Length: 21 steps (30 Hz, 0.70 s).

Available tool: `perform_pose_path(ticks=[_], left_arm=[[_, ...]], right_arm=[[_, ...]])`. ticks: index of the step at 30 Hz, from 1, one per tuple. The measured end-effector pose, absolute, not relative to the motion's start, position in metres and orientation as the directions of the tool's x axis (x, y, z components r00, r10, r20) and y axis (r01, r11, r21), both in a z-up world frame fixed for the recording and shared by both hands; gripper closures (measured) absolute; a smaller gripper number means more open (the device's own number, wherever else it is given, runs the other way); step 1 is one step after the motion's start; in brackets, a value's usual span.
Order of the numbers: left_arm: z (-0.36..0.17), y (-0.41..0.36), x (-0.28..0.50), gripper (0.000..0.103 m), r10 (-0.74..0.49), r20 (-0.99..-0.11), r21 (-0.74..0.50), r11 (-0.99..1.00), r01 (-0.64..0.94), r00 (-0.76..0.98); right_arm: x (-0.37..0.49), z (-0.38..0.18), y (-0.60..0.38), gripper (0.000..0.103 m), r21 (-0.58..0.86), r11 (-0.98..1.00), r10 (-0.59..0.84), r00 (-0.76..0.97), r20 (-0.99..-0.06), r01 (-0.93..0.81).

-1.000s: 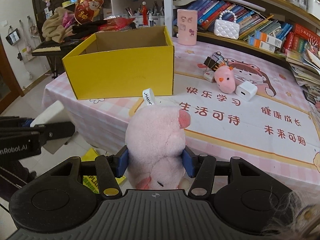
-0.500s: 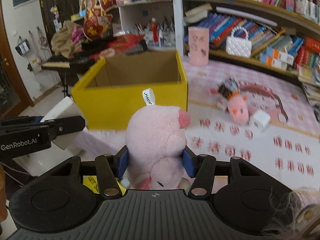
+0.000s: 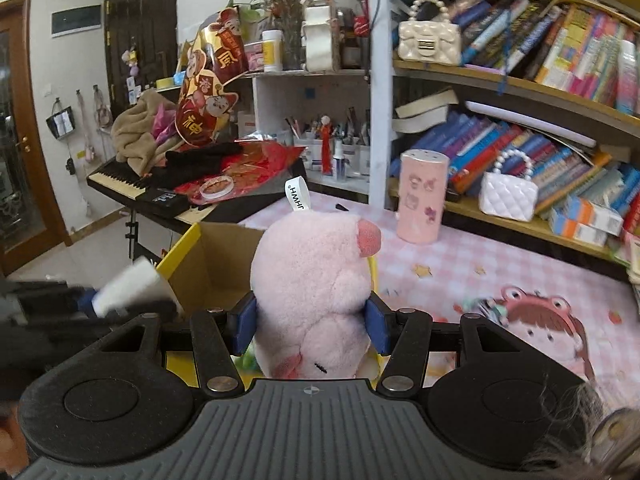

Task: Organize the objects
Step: 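Carry the foam cube and plush pig over the yellow box with both tools, then open both tools to drop the cube and plush pig into the box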

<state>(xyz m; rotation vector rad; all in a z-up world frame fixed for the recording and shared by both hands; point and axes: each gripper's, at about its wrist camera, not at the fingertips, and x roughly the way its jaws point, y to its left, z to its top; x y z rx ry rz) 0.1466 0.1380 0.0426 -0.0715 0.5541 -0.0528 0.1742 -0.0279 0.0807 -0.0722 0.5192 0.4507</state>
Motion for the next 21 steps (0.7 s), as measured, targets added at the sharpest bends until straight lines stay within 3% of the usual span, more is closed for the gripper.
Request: perform_pose_path(ticks=[21], left_arm=[[-0.003, 0.129, 0.198, 0.074, -0.024, -0.639, -0.068, 0.997, -0.025, 0.769]], right_arm=[[0.274, 0.011, 0.026, 0.048, -0.022, 0.827, 0.367, 0.568, -0.737, -0.562]])
